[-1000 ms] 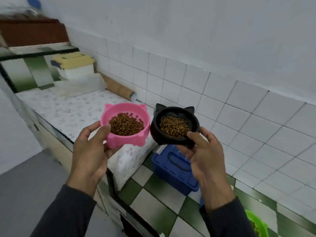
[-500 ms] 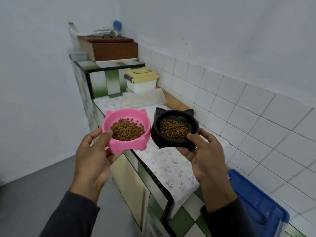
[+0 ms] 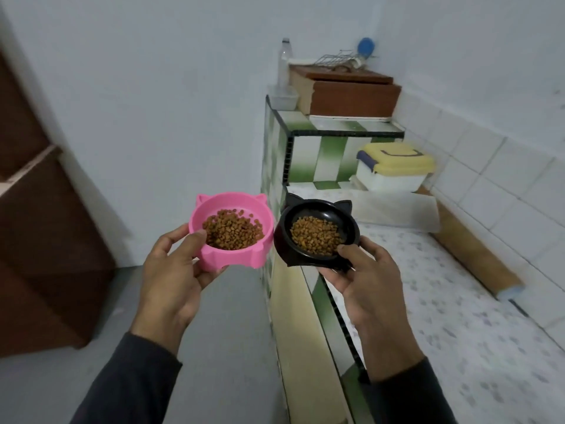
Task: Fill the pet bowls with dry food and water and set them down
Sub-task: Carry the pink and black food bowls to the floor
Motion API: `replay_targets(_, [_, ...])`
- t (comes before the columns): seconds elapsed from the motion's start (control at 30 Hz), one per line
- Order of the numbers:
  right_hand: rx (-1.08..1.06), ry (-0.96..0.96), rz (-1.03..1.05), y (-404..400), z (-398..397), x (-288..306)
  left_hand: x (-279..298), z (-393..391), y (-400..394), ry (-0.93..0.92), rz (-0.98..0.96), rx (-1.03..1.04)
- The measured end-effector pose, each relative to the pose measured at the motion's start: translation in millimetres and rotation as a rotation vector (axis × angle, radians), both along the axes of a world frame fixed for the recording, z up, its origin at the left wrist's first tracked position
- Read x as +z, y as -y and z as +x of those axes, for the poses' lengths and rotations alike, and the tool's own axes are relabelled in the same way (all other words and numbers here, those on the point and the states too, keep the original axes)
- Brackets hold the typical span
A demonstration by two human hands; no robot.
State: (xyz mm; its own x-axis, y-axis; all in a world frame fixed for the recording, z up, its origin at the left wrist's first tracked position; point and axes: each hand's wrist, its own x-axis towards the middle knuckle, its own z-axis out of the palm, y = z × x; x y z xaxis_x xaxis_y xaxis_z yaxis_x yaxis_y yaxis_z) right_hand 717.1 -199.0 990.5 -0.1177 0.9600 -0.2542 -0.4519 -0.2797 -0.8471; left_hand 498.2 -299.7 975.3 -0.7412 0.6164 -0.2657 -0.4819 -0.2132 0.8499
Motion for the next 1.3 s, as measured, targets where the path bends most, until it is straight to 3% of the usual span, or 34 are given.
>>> replay_targets(0.6, [0.271,0.027,-0.122,-167,-206,-21,-29,-169,-112,0.065,-0.068,0.272])
replay_targets(1.3, [0.244,0.158,-0.269,-285,-444,-97,-106,-407,-232,0.102,-0.123,0.201])
